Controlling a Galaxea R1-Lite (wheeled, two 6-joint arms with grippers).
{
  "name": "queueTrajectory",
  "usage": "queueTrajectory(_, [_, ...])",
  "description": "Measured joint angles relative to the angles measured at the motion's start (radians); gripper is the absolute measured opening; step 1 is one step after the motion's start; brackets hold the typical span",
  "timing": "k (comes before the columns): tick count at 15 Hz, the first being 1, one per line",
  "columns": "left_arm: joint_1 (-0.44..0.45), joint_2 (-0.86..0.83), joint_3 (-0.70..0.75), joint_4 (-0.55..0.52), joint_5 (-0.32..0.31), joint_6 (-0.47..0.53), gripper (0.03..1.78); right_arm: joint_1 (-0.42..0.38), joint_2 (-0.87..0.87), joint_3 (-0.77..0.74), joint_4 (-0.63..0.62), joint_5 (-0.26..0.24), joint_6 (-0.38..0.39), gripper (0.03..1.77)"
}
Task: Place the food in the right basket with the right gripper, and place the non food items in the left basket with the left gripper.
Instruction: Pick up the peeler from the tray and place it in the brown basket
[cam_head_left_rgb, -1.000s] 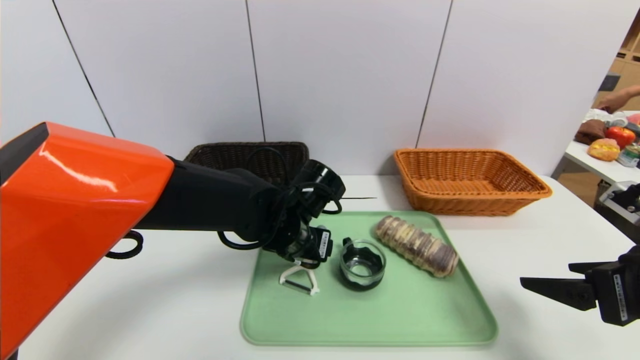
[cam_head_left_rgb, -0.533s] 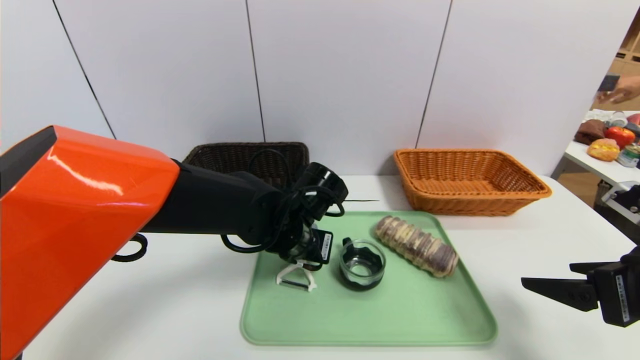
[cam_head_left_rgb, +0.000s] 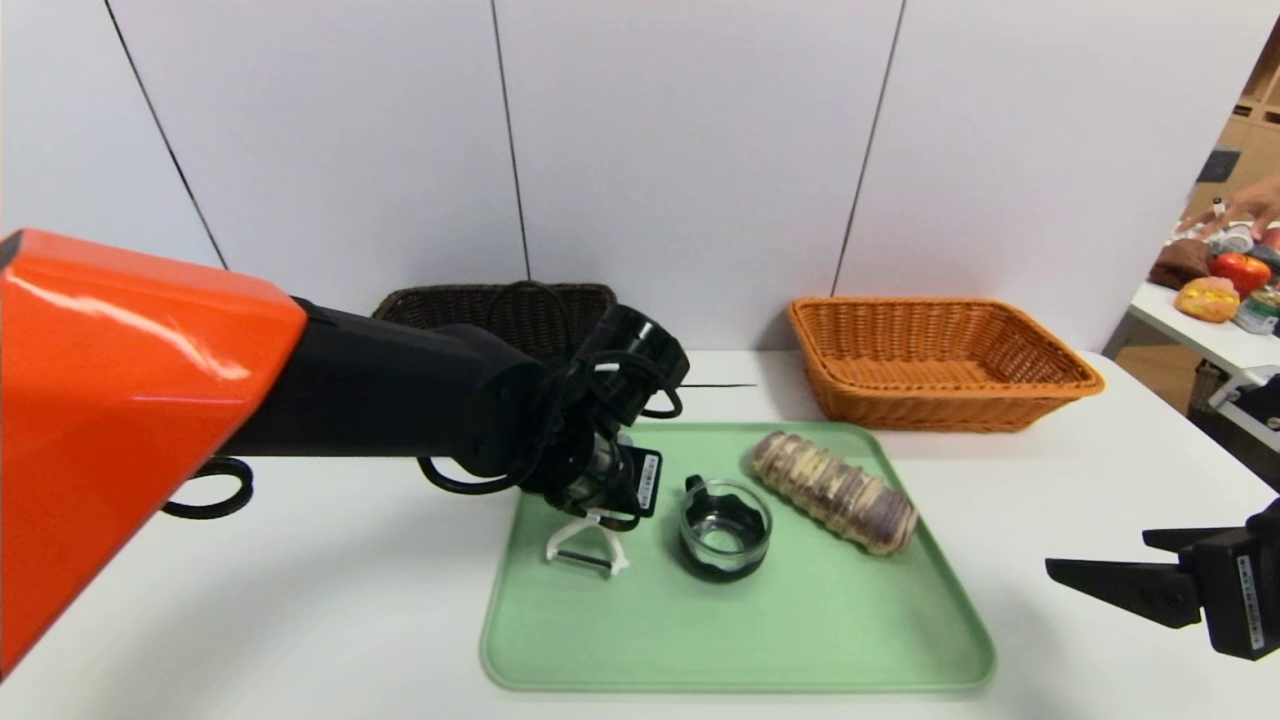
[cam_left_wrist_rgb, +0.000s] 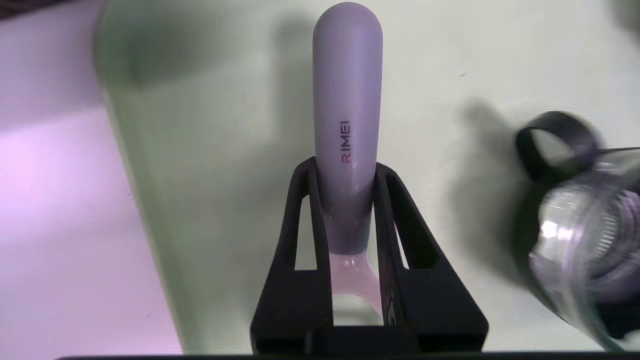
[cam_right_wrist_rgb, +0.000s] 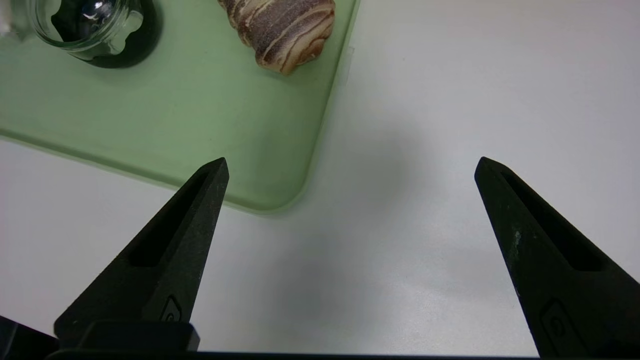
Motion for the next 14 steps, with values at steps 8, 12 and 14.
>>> queueTrajectory(8, [0.107, -0.238, -0.045, 0.032, -0.037, 0.347, 0.29, -0.004, -0.001, -0.001, -0.009, 0.000, 0.000, 1.70])
queueTrajectory(12, [0.237, -0.261, -0.090, 0.035, -0.172, 0.535, 0.29, -0.007, 0.003, 0.004, -0.011, 0.004, 0.000, 1.70])
queueTrajectory(14, [0.306, -0.260, -0.108, 0.033, -0.252, 0.667, 0.29, -0.008, 0.005, 0.006, -0.011, 0.004, 0.000, 1.70])
